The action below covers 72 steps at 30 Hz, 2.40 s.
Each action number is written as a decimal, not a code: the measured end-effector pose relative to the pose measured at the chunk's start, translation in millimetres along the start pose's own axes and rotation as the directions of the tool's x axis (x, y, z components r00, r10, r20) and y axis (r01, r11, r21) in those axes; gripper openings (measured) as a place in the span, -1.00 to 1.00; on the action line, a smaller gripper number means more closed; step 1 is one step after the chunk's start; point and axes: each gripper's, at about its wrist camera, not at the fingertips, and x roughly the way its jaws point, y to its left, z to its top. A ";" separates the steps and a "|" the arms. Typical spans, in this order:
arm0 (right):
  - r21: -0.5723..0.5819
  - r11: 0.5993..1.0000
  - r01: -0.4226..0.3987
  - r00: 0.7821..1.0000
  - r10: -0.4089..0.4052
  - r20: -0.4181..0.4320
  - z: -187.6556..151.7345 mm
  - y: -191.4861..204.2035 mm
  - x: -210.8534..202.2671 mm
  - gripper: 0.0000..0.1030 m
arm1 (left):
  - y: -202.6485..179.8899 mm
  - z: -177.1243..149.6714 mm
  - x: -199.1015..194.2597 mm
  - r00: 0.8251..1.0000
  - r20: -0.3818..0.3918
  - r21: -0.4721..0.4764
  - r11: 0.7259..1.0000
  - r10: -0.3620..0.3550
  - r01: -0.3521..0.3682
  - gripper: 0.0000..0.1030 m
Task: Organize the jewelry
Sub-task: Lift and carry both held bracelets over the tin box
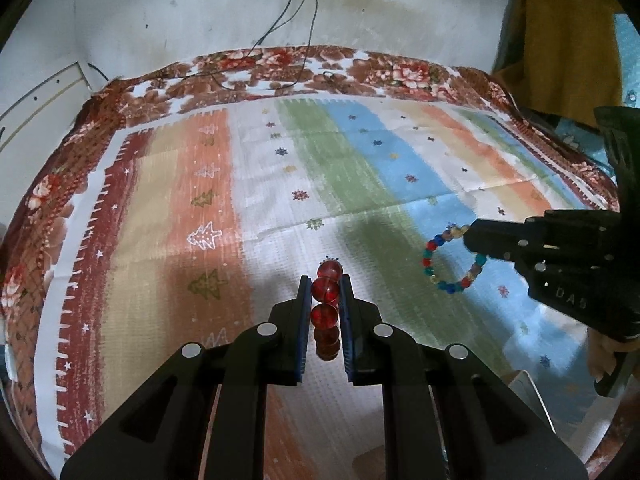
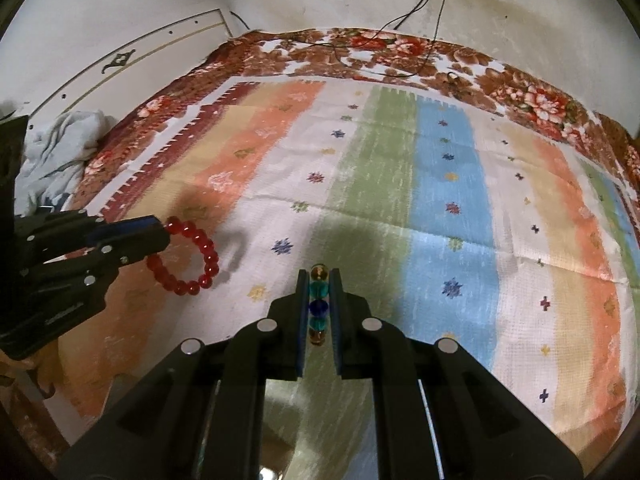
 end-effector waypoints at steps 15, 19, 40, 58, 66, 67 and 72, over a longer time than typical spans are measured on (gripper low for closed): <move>-0.016 0.999 -0.048 0.998 0.049 0.049 -15.5 15.1 -39.3 -0.79 | -16.7 -12.5 -31.5 0.997 0.044 -0.001 0.998 -0.055 0.055 -0.75; -0.030 0.998 -0.062 0.996 0.064 0.063 -20.9 20.7 -48.9 -0.79 | -21.2 -16.3 -40.5 0.996 0.059 0.000 0.997 -0.071 0.071 -0.75; -0.070 0.995 -0.077 0.992 0.083 0.091 -45.5 49.0 -77.9 -0.79 | -37.7 -52.2 -94.1 0.974 0.117 -0.034 0.980 -0.193 0.198 -0.75; -0.066 0.993 -0.100 0.992 0.105 0.071 -75.7 57.3 -92.0 -0.79 | -57.0 -83.1 -101.5 0.980 0.086 0.015 0.984 -0.180 0.180 -0.75; -0.057 0.993 -0.107 0.992 0.110 0.054 -89.4 61.1 -92.0 -0.79 | -62.4 -92.6 -96.7 0.987 0.063 0.028 0.988 -0.151 0.149 -0.75; -0.057 0.993 -0.107 0.992 0.110 0.054 -90.0 61.6 -92.4 -0.79 | -63.0 -93.0 -96.3 0.987 0.062 0.029 0.988 -0.151 0.149 -0.75; -0.058 0.992 -0.109 0.992 0.112 0.052 -91.6 62.6 -92.0 -0.79 | -66.1 -97.3 -95.3 0.988 0.055 0.037 0.989 -0.144 0.142 -0.74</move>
